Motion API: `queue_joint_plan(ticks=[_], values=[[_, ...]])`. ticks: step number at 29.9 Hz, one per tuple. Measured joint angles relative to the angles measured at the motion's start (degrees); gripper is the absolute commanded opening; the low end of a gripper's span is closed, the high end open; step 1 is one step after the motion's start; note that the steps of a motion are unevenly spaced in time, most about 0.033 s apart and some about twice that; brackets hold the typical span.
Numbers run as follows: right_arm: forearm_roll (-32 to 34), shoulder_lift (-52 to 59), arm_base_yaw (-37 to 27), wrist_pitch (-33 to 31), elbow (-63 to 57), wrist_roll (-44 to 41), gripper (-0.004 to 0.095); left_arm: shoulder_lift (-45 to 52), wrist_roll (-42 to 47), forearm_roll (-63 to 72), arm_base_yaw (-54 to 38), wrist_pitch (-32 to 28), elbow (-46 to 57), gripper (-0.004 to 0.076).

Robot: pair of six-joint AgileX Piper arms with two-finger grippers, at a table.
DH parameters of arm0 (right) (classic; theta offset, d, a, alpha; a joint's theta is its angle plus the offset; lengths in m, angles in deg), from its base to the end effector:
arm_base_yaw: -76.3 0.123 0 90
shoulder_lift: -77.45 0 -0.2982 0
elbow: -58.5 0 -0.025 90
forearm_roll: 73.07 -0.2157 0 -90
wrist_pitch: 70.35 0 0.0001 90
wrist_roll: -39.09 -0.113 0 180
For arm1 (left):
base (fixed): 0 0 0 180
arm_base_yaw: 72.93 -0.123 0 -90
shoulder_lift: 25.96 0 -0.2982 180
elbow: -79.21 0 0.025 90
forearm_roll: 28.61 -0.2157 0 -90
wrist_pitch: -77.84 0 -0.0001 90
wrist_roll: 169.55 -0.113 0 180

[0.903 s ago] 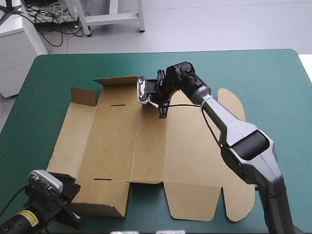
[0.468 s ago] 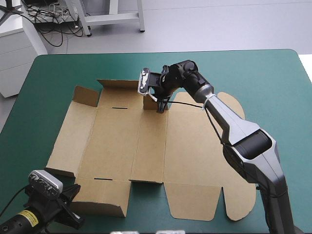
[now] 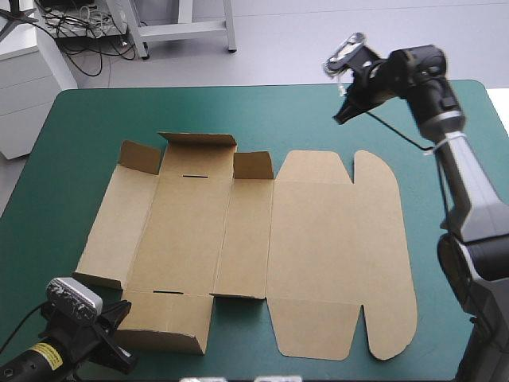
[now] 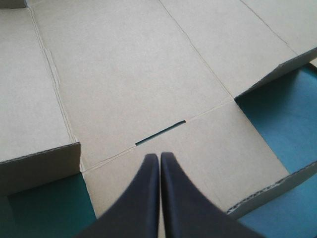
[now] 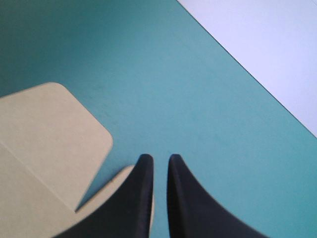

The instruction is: Fold the box

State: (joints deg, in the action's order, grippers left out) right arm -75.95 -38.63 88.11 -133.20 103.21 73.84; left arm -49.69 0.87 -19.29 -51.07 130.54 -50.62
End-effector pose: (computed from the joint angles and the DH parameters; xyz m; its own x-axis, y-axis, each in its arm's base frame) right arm 0.3987 0.0885 0.4047 -0.4394 -0.6542 -0.6155 -0.5727 0.7319 -0.3691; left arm 0.0110 -0.0201 0.2605 -0.5156 0.2795 -0.8099 0.5019 0.8647 -0.0211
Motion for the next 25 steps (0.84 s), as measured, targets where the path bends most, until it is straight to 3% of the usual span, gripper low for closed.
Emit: queue_joint_plan(ticks=[7, 16, 25], values=[[-0.14, 12.71, -11.02, -4.05, -12.22, -5.08, -0.0015, 0.0, 0.0, 0.0, 0.0, 0.0, 0.0, -0.001], [-7.3, 33.07, -26.71, -8.21, -38.27, -11.23, -0.0015, 0.0, 0.0, 0.0, 0.0, 0.0, 0.0, -0.001], [-8.75, 53.81, -29.6, -7.52, -61.02, -18.99, -0.0015, -0.74, 2.18, 0.01, 0.0, 0.18, -0.68, -0.001]])
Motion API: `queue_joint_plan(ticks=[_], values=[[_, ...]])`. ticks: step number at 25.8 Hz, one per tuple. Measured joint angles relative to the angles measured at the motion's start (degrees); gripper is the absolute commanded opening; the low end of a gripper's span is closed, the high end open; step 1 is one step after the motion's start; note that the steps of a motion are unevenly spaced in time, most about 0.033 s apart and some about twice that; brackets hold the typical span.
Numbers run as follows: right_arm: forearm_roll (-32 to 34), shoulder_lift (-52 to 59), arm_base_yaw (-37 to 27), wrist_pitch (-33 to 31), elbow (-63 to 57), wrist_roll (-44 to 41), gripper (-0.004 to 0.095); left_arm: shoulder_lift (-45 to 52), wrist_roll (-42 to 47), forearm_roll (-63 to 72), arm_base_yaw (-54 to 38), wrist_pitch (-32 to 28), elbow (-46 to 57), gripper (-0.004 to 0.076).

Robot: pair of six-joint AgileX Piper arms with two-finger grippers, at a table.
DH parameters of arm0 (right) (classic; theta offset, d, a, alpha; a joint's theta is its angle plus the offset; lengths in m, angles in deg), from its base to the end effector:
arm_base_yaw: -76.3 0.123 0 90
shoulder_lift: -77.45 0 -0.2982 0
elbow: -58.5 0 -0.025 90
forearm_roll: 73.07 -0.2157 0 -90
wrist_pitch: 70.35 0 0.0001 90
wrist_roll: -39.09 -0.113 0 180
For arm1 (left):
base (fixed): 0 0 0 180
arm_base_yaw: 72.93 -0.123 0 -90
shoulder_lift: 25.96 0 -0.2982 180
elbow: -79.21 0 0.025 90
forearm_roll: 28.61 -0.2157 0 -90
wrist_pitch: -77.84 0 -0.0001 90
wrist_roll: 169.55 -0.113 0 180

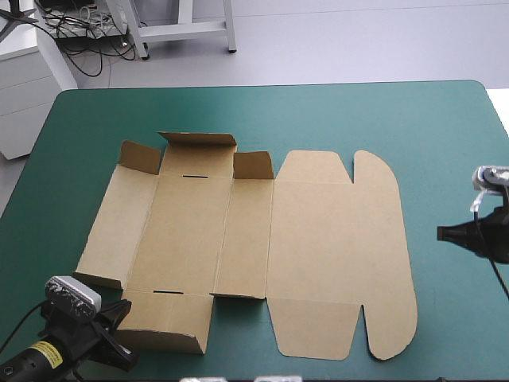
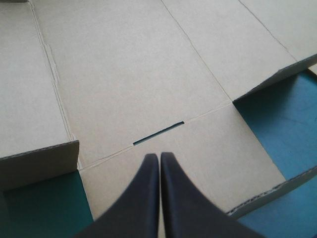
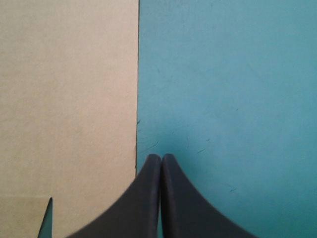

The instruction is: Fold the box

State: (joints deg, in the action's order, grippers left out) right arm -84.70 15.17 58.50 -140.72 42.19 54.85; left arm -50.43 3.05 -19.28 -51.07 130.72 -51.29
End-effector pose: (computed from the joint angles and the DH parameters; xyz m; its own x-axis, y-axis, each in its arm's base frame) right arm 0.1261 -0.0179 0.3594 -0.8375 0.0579 -0.5434 0.0353 0.9980 0.0520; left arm 0.0122 -0.0207 0.2634 -0.5374 0.2480 -0.8060 0.4822 0.8745 -0.0524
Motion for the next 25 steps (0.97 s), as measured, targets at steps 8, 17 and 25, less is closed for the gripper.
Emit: queue_joint_plan(ticks=[8, 17, 25], values=[[-2.2, 10.72, 0.0, 0.57, -7.24, -1.92, -0.0015, -12.51, 1.53, -0.11, 0.0, 0.08, -13.11, -0.001], [-2.52, 11.82, 0.0, 0.85, -7.65, -1.92, -0.0015, -37.85, 2.31, -5.72, 0.0, 0.62, -36.39, -0.0009], [-2.53, 11.82, 0.0, -0.05, -7.65, -1.21, -0.0015, -60.16, -7.97, 10.12, -30.73, 12.26, -61.1, -0.0009]])
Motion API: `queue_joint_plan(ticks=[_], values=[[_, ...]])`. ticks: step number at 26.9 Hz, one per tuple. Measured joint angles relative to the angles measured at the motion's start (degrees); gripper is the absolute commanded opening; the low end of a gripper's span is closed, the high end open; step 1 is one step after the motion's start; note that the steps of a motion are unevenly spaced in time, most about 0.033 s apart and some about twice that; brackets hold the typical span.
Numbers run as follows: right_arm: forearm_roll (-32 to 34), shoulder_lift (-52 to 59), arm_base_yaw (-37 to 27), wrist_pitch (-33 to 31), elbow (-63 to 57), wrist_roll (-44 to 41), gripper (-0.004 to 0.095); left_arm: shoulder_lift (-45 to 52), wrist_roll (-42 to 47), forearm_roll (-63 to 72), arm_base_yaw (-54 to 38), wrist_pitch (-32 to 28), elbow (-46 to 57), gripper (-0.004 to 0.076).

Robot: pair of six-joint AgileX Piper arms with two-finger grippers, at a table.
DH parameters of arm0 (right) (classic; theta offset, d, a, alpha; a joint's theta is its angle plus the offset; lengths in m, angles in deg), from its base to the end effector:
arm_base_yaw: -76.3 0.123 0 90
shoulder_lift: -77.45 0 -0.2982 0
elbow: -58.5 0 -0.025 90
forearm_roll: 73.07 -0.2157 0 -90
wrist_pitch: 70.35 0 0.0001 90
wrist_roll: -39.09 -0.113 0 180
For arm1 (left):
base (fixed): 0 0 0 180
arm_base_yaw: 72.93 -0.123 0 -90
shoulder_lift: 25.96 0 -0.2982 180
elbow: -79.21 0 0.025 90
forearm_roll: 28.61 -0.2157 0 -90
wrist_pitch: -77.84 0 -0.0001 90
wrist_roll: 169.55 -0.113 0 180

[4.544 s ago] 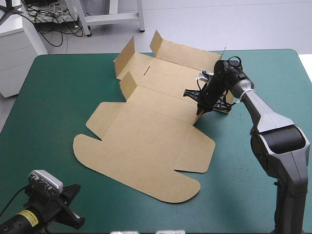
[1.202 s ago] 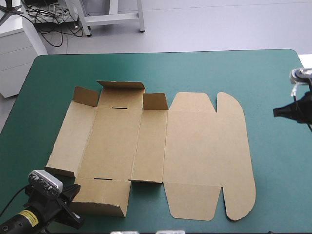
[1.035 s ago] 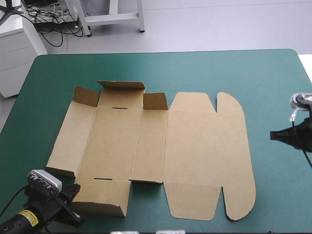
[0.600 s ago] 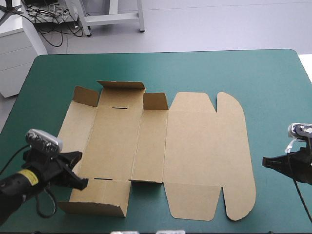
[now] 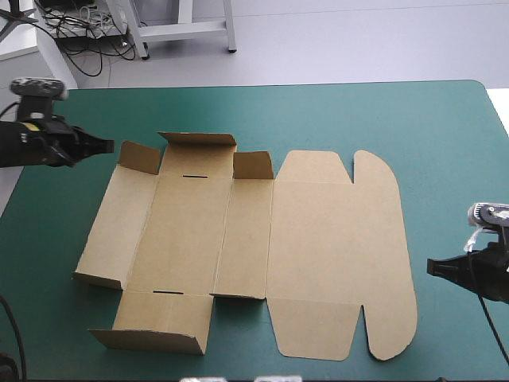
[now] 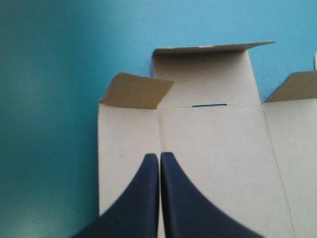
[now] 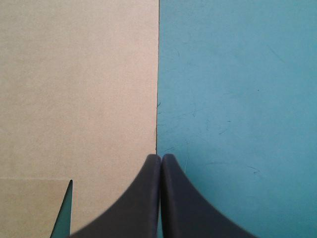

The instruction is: Fold the box

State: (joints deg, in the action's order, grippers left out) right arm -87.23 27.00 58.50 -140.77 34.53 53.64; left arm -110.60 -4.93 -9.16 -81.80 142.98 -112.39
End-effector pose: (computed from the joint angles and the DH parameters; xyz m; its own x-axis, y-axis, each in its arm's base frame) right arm 0.0797 0.0018 0.3456 -0.7905 0.0813 -0.6071 0.0364 0.9956 0.0859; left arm 0.2471 0.0040 0.4280 -0.7089 0.0059 -0.7053 0.1437 0.9802 -0.1363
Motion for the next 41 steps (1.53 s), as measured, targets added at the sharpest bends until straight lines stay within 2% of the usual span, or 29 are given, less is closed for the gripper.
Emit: queue_joint_plan(ticks=[2, 5, 16, 19, 22, 23, 26, 34, 41], values=[[-0.05, 0.0, 0.0, 0.0, 0.0, 0.41, -0.0015, -2.41, -3.15, 6.08, -12.36, 4.17, -0.69, -0.0009], [-0.05, 0.0, 0.42, 0.17, 0.0, 0.84, -0.0015, -4.27, -6.54, 7.71, -22.16, 5.85, -0.17, -0.001], [0.06, -0.05, 2.25, 0.29, 0.0, 1.04, -0.0015, -4.52, -8.63, 0.66, -24.27, 6.37, 6.96, 0.0007], [0.36, -0.05, 2.3, 0.6, 0.0, 1.1, -0.0015, -4.54, -11.92, 0.66, -23.15, 6.32, 7.01, 0.0118], [0.5, -0.05, 2.3, 0.72, 0.0, 1.21, -0.0015, -4.54, -13.99, 0.78, -21.65, 6.25, 7.31, 0.0333], [0.56, -0.05, 2.3, 0.72, 0.0, 1.21, -0.0015, -4.54, -14.27, 0.78, -21.09, 6.25, 7.41, 0.0434], [0.6, -0.05, 2.3, 0.66, 0.0, 1.21, -0.0015, -4.85, -14.77, 0.52, -19.67, 6.25, 7.56, 0.0592], [1.08, -0.05, 2.3, 0.57, 0.0, 1.21, -0.0015, -8.61, -10.69, -0.5, -19.27, 6.08, 8.16, 0.0605], [1.08, -0.05, 2.3, 0.49, 0.0, 1.21, -0.0015, -11.08, -14.51, 0.02, -19.27, 5.46, 15.42, 0.0598]])
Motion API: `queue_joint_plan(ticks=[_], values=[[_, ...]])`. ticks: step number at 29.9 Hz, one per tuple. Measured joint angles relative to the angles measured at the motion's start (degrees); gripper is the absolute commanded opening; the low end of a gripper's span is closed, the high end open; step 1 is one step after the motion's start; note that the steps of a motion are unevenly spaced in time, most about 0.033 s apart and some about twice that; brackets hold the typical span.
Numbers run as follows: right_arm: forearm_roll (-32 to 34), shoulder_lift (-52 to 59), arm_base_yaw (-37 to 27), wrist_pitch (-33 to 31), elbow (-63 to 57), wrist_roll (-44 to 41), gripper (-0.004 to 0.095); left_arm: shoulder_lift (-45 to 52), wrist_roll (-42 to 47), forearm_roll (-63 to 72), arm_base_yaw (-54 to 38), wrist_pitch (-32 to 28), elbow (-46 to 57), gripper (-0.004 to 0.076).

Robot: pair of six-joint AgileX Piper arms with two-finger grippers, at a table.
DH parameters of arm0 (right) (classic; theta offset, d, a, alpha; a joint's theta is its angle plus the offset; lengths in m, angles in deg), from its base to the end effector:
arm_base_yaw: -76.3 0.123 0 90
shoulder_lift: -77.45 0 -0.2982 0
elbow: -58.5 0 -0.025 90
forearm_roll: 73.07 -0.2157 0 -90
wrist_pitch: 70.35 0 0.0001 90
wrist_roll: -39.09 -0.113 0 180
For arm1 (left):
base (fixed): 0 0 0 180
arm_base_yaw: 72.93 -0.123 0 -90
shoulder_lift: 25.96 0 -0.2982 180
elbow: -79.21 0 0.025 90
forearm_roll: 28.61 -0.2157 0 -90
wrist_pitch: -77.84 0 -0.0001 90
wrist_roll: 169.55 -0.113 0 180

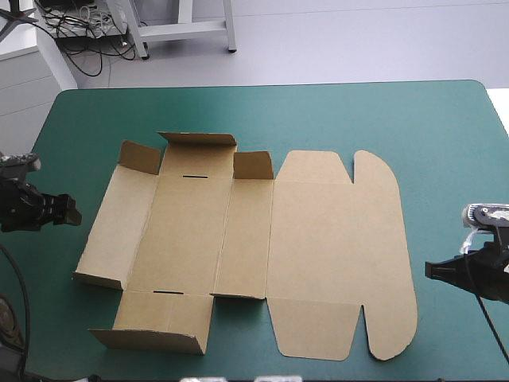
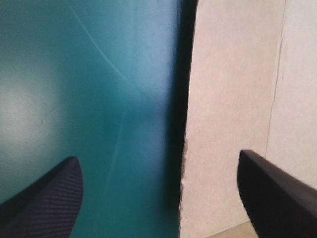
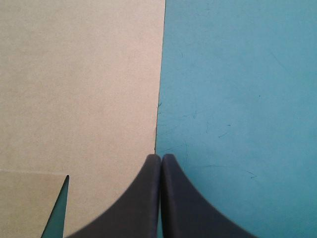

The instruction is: Fold the box

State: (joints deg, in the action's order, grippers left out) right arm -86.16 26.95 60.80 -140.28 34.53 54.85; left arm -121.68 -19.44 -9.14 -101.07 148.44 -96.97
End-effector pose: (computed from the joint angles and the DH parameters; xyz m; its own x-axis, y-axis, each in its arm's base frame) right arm 0.0801 0.0028 0.3457 -0.7911 0.0225 -0.6112 -0.0135 0.9984 0.0542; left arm 0.2521 0.0945 0.3033 -0.9514 -0.0849 -0.2960 -0.0222 0.9777 -0.2090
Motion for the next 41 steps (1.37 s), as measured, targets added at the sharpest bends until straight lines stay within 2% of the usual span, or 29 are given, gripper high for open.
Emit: queue_joint_plan(ticks=[11, 23, 34, 37, 39, 41], values=[[0.0, 0.0, 0.0, 0.28, 0.0, 0.25, -0.0015, -4.0, -10.83, 9.72, 0.0, -0.98, 12.9, 0.0596], [0.0, 0.0, 0.0, 0.35, 0.0, 1.14, -0.0015, -6.5, -15.02, 15.5, 0.53, -1.77, 15.04, 0.0579], [-0.15, 0.0, 0.0, 1.06, 0.0, 1.3, -0.0015, -6.81, -15.68, 18.26, 8.02, -2.01, 15.87, 0.0545], [-0.17, 0.0, 0.0, 1.06, 0.0, 1.3, -0.0015, -6.81, -15.62, 18.26, 8.33, -2.06, 15.87, 0.0494], [-0.21, 0.0, 0.0, 1.06, 0.0, 1.3, -0.0015, -6.92, -15.43, 18.26, 8.38, -2.19, 15.87, 0.041], [-0.21, 0.0, 0.0, 1.06, 0.0, 1.3, -0.0015, -7.13, -14.36, 17.76, 8.38, -2.35, 15.98, 0.026]])
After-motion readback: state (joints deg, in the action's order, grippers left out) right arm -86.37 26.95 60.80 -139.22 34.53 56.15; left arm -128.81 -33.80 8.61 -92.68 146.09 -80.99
